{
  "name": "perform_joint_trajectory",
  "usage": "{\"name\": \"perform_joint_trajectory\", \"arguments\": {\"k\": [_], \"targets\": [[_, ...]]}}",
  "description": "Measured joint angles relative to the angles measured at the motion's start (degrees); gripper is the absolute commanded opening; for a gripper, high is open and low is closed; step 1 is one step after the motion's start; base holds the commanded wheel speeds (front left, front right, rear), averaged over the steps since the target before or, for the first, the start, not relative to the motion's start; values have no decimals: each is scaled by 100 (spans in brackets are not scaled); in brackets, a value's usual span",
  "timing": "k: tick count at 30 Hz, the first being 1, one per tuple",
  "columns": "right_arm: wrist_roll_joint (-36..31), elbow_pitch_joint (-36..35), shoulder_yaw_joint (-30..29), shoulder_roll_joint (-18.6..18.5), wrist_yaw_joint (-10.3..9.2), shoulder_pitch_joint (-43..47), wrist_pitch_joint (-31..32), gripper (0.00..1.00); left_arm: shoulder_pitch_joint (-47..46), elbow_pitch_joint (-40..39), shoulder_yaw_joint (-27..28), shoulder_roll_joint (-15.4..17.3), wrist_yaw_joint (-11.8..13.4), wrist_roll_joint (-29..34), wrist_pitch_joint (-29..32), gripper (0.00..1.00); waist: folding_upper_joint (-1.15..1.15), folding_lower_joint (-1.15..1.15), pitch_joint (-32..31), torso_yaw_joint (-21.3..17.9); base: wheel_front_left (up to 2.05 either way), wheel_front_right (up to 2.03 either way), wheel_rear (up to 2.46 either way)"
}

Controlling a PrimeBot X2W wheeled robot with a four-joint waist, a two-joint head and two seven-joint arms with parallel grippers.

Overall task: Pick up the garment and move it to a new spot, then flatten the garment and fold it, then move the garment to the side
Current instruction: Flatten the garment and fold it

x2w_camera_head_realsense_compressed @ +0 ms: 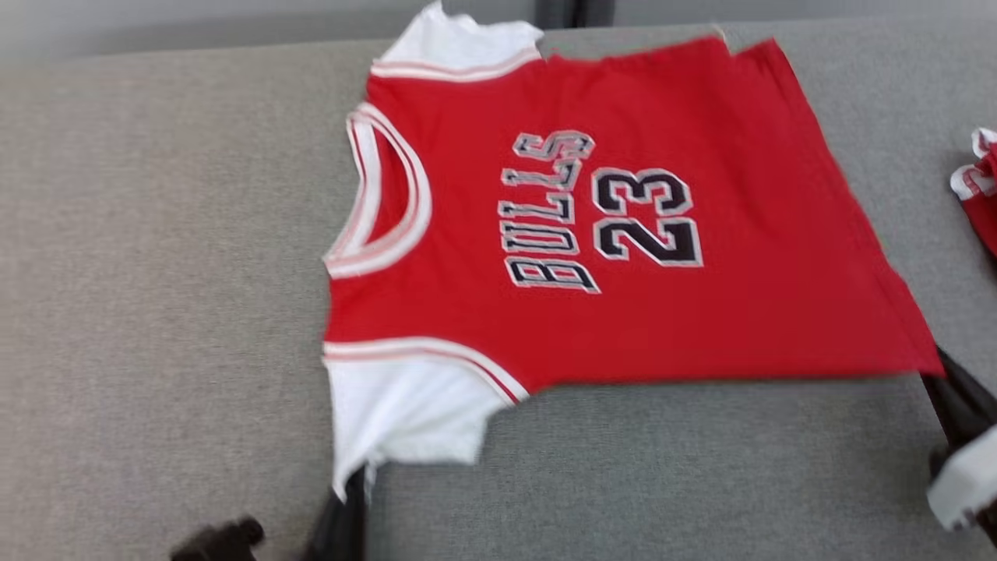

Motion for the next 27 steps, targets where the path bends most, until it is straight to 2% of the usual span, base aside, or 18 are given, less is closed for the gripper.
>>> {"name": "perform_joint_trajectory", "arguments": {"k": [3,7,10,14,21,27], "targets": [[-90,-148,-487,91,-1,810,-78,0,627,-545,-330,-186,236,-103,177,0,0,0,-83,163,0,0,0],[-144,-580,-914,403,-1,1596,-69,0,877,-1178,-481,-131,426,-118,464,0,0,0,-26,371,0,0,0],[-321,-840,-924,499,-1,1608,174,0,698,-1368,-394,102,533,-65,715,0,0,0,70,331,0,0,0],[-458,-1101,-865,494,-1,1282,564,0,152,-1774,-255,270,547,-163,1155,0,0,0,106,145,0,0,0],[-250,-1704,-739,-51,-1,763,1412,0,-494,-2576,57,550,732,-559,1957,0,0,0,118,-150,0,0,0],[33,-1867,-346,-515,-1,233,2136,0,-1235,-2535,332,786,907,-695,2486,0,0,0,264,-260,0,0,0]]}}
